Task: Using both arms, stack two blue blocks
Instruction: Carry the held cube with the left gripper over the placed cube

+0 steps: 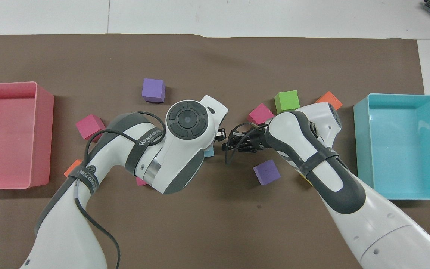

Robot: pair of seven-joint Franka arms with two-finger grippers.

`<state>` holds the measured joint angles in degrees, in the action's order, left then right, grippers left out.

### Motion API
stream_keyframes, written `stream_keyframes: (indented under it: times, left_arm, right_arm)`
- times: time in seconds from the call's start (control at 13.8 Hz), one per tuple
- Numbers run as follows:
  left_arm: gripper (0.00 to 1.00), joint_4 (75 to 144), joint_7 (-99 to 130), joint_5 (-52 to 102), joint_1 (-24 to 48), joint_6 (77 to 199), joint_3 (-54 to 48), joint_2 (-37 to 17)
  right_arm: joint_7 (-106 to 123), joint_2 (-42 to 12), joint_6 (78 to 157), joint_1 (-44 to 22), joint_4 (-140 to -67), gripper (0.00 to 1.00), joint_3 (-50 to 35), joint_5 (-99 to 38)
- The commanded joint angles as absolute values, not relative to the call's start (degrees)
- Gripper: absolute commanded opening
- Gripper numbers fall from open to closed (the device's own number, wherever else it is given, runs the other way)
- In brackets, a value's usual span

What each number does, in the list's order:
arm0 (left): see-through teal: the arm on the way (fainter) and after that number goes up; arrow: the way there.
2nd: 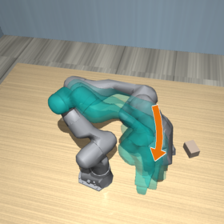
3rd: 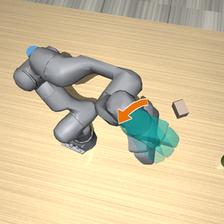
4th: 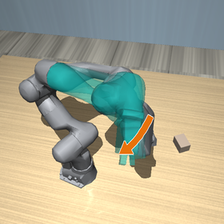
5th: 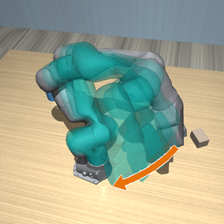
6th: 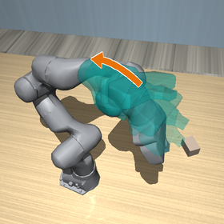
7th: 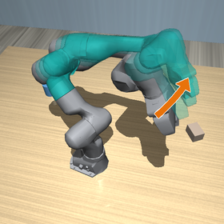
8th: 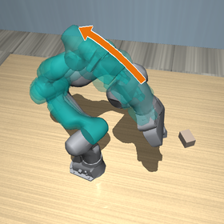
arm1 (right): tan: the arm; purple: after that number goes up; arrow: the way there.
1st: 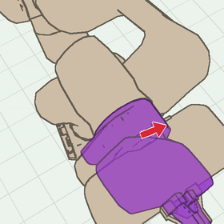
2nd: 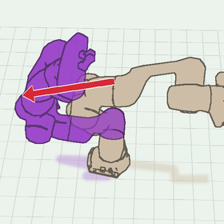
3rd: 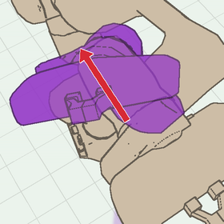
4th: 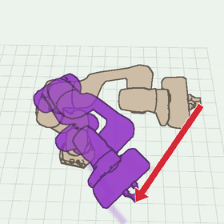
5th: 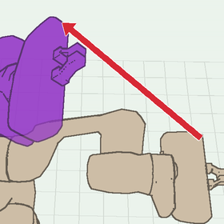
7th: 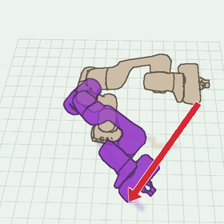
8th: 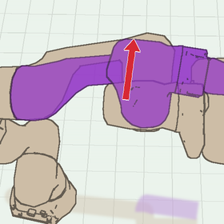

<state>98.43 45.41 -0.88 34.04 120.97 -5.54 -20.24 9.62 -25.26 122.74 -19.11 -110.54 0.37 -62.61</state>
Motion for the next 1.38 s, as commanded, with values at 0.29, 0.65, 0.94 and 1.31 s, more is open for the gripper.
stream_keyframes:
  times: [0.29, 0.65, 0.94, 1.31]
  left_arm:
    - [0.11, 100.9, 47.8, -0.6, 35.2, 120.4, -4.5, -18.7]
    - [0.11, 101.1, 47.8, -0.8, 35.2, 120.4, -4.5, -18.7]
    - [0.13, 101.2, 47.8, -0.8, 35.2, 120.8, -4.5, -18.6]
    - [0.15, 101.2, 47.8, -1.2, 35.2, 121.0, -4.5, -18.6]
  right_arm:
    - [11.2, -24.5, 123.7, -18.8, -111.7, 0.00, -0.1, -64.7]
    - [11.1, -24.5, 123.7, -18.9, -111.7, 0.00, -0.1, -64.7]
    - [11.1, -24.5, 123.8, -18.9, -111.7, 0.00, -0.1, -64.7]
    - [11.1, -24.5, 123.8, -18.9, -111.7, 0.00, -0.1, -64.7]
